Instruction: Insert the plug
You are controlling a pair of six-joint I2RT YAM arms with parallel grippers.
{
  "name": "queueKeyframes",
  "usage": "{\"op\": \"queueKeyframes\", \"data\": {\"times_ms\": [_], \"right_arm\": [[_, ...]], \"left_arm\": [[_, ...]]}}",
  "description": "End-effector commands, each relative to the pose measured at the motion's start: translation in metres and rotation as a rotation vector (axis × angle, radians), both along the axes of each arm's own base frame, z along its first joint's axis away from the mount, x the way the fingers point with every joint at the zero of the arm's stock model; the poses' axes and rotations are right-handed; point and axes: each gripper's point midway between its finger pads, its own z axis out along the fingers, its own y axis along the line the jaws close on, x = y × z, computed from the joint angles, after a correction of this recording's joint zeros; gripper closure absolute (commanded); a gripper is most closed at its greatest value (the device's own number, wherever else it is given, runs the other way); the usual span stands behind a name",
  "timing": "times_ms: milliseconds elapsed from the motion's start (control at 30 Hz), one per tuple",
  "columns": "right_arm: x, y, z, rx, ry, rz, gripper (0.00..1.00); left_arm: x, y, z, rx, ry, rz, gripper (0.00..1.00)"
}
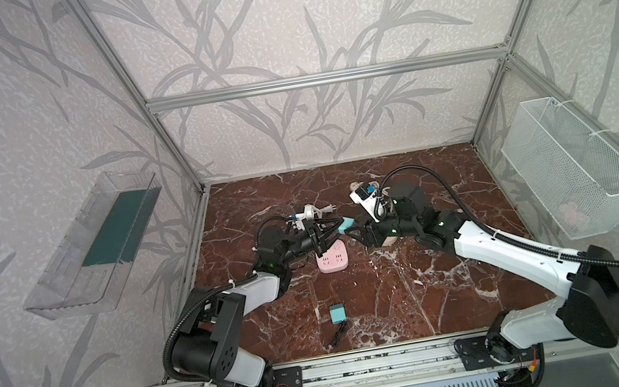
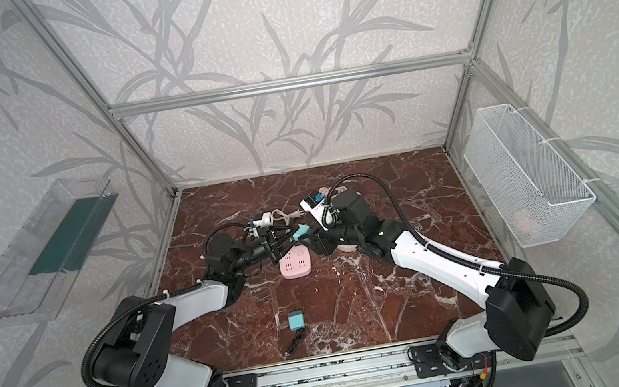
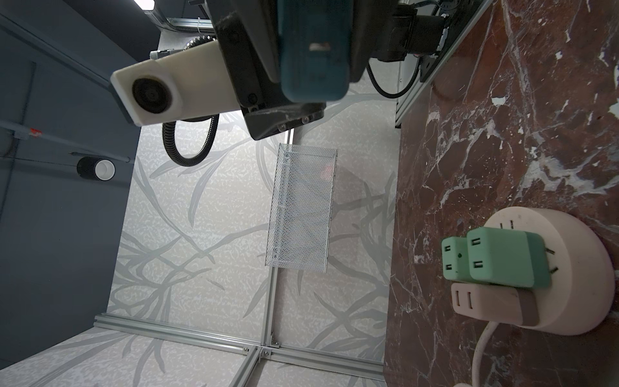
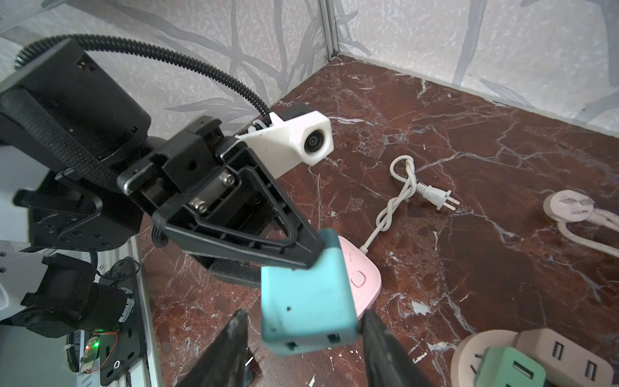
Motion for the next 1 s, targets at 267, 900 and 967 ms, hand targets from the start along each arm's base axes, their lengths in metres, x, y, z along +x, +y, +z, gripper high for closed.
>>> {"op": "queueKeyframes", "data": {"times_ms": [267, 900, 967], "right_arm": [[-0.003, 0.011, 0.009, -0.004, -0.023, 0.059, 0.53], [-0.005, 0.020, -0.003, -0.048, -0.011, 0.084, 0.49], [-0.004, 0.020, -0.003, -0.050, -0.011, 0.080, 0.51]], "left_arm": [[-0.010, -0.003, 0.017, -0.028, -0.028, -0.049, 1.00], [-0.006, -0.005, 0.024, -0.064, -0.029, -0.055, 1.00], [-0.006, -0.005, 0.025, -0.066, -0.033, -0.055, 1.00]]}}
